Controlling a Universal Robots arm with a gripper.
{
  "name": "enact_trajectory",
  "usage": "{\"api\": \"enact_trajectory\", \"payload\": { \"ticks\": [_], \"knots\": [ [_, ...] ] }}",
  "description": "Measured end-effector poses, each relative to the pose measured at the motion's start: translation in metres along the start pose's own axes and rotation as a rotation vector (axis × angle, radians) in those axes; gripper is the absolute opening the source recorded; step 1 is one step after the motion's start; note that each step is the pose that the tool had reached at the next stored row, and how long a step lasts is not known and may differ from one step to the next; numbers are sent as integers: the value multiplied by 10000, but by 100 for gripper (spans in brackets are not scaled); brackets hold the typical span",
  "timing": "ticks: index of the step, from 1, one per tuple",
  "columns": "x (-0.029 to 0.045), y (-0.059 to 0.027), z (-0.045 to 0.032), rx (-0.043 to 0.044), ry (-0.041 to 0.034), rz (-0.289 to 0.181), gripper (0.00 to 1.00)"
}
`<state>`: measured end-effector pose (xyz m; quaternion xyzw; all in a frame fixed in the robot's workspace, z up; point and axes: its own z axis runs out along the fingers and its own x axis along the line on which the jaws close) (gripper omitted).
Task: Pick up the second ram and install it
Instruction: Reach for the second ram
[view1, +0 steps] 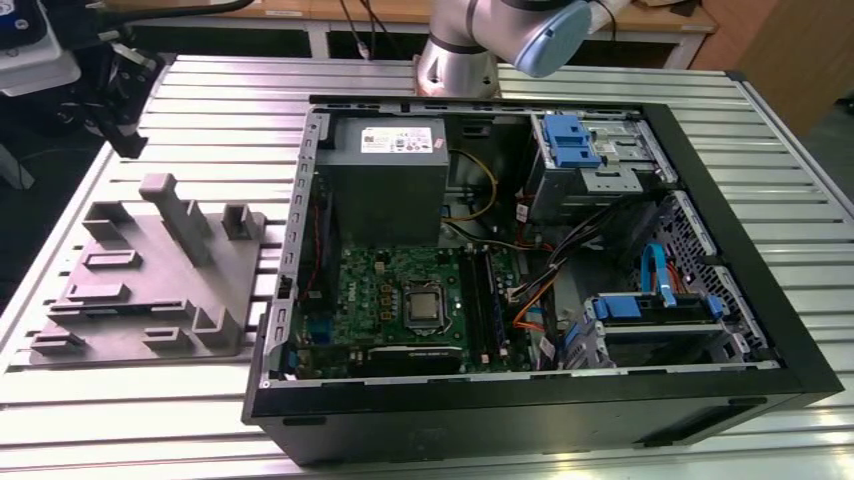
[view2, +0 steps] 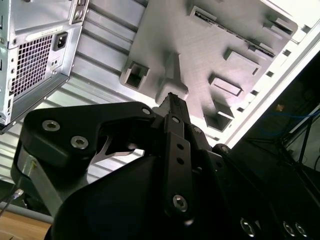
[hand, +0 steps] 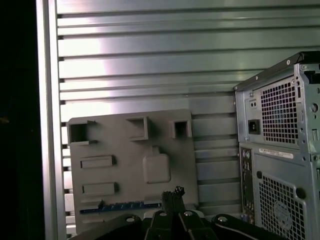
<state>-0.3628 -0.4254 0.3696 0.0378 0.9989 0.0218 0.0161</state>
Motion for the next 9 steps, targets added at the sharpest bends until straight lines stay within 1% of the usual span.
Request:
{"api": "enact_trajectory", "payload": {
  "ticks": [9],
  "knots": [
    [44,-72,15,0,0,2,10]
  ]
}}
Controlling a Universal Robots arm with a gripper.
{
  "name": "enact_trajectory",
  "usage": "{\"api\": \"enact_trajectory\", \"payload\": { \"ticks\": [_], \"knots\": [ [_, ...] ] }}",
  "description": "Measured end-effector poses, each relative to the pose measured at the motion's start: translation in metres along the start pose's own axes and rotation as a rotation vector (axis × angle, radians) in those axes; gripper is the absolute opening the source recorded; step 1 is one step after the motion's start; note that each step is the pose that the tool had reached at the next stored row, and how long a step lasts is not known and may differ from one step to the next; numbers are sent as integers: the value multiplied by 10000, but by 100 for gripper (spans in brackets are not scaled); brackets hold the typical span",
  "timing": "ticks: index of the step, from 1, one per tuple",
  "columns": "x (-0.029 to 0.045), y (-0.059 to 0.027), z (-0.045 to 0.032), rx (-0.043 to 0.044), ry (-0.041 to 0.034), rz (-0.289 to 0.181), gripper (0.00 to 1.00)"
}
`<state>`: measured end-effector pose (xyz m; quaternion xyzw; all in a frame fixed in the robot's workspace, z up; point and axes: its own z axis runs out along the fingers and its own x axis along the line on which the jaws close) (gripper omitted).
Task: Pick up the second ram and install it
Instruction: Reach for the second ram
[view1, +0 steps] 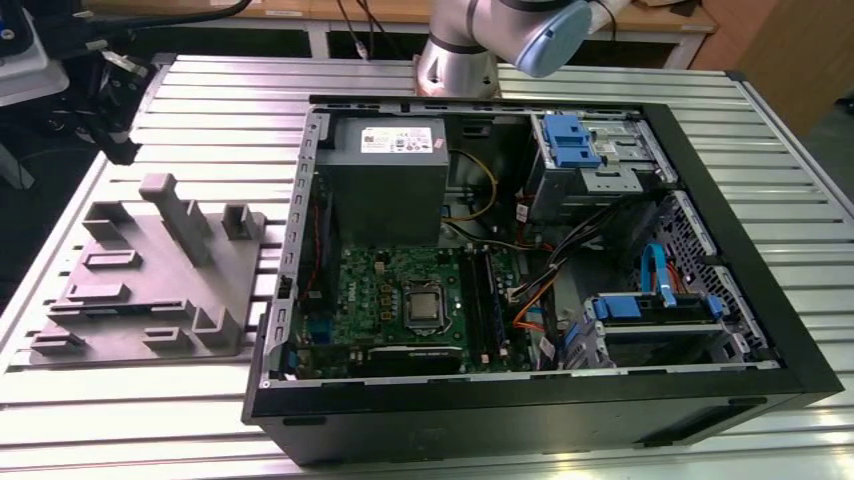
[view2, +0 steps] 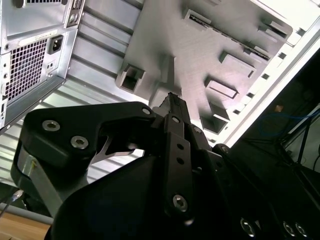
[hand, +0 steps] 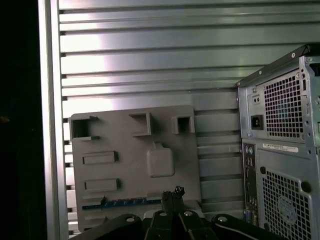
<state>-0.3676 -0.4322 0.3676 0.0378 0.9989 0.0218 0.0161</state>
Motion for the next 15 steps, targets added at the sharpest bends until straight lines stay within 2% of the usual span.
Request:
{"api": "enact_trajectory", "payload": {
  "ticks": [9,15],
  "knots": [
    [41,-69,27,-1,-1,-1,10],
    [52,-149,63,-1,-1,-1,10]
  ]
}}
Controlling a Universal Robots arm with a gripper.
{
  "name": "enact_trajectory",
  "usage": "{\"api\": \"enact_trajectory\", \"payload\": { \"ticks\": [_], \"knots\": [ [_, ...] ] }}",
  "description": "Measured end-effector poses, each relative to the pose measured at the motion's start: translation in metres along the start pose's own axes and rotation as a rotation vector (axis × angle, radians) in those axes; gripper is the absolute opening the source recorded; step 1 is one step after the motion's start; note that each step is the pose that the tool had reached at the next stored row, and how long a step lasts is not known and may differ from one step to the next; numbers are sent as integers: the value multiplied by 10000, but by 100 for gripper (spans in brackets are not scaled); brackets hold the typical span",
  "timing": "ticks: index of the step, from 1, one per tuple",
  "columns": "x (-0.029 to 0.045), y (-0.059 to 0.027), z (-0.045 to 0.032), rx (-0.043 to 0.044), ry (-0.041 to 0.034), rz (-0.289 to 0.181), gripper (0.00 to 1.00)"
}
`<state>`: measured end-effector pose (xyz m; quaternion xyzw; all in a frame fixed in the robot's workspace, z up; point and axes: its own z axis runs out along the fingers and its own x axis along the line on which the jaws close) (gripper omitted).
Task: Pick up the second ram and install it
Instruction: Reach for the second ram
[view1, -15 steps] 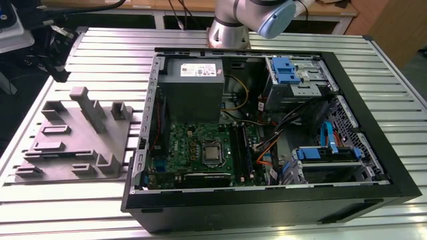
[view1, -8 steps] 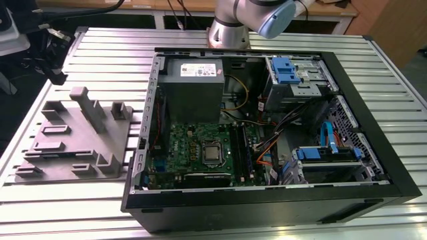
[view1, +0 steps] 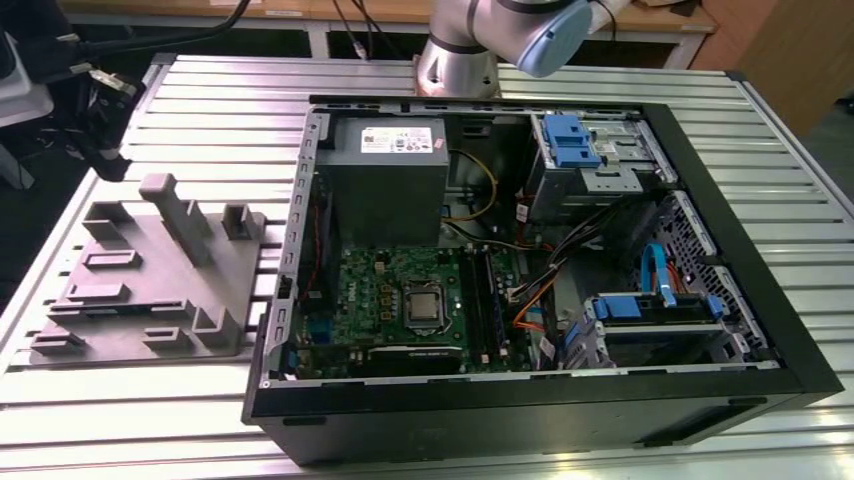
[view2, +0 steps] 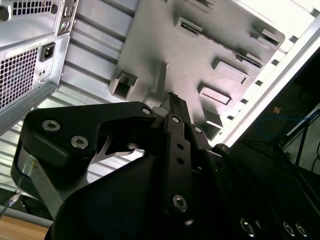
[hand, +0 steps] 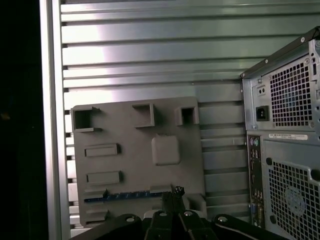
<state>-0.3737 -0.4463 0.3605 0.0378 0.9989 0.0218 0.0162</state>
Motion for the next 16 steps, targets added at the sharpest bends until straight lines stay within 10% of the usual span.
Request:
{"api": "enact_trajectory", "payload": {
  "ticks": [16],
  "knots": [
    [53,-152,111,0,-1,0,10]
  ]
}}
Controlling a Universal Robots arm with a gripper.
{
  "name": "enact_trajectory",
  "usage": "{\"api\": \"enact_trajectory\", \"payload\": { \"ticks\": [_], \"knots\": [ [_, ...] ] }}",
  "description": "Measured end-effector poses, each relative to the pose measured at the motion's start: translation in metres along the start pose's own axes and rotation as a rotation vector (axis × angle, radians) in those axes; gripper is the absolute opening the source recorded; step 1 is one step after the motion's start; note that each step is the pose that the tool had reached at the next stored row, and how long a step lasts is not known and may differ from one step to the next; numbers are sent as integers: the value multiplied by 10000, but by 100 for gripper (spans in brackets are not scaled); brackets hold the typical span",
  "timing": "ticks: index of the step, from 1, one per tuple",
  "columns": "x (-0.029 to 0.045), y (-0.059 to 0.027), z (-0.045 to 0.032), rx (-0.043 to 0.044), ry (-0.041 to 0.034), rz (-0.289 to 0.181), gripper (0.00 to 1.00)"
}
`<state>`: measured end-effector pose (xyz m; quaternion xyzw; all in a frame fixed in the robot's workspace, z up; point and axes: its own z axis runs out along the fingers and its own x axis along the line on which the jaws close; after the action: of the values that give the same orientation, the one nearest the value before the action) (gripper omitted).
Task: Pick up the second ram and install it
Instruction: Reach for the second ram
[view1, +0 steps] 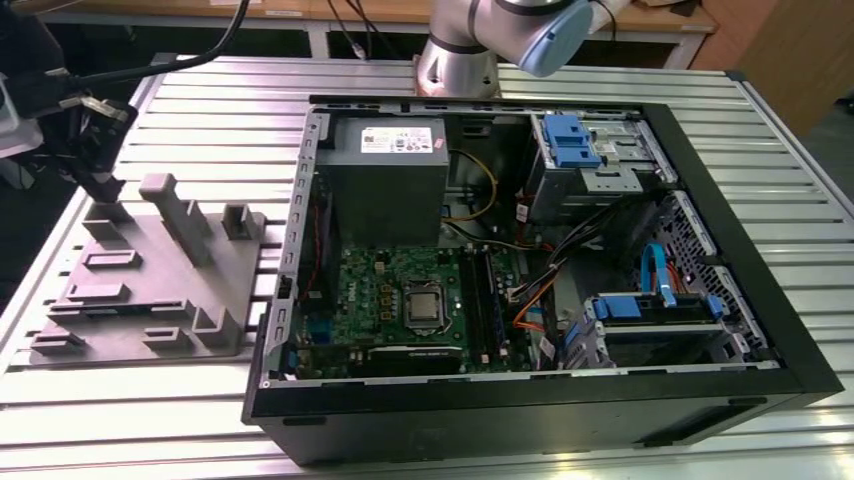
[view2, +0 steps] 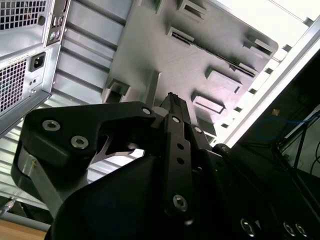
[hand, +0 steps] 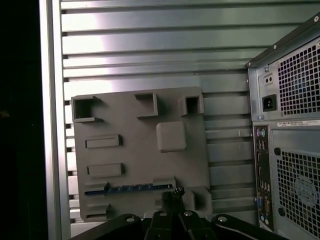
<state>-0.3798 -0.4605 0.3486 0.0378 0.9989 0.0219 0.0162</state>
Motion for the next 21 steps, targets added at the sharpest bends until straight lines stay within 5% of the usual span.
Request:
{"api": "enact_trajectory", "payload": {
  "ticks": [21],
  "knots": [
    [76,-56,202,1,2,0,10]
  ]
}}
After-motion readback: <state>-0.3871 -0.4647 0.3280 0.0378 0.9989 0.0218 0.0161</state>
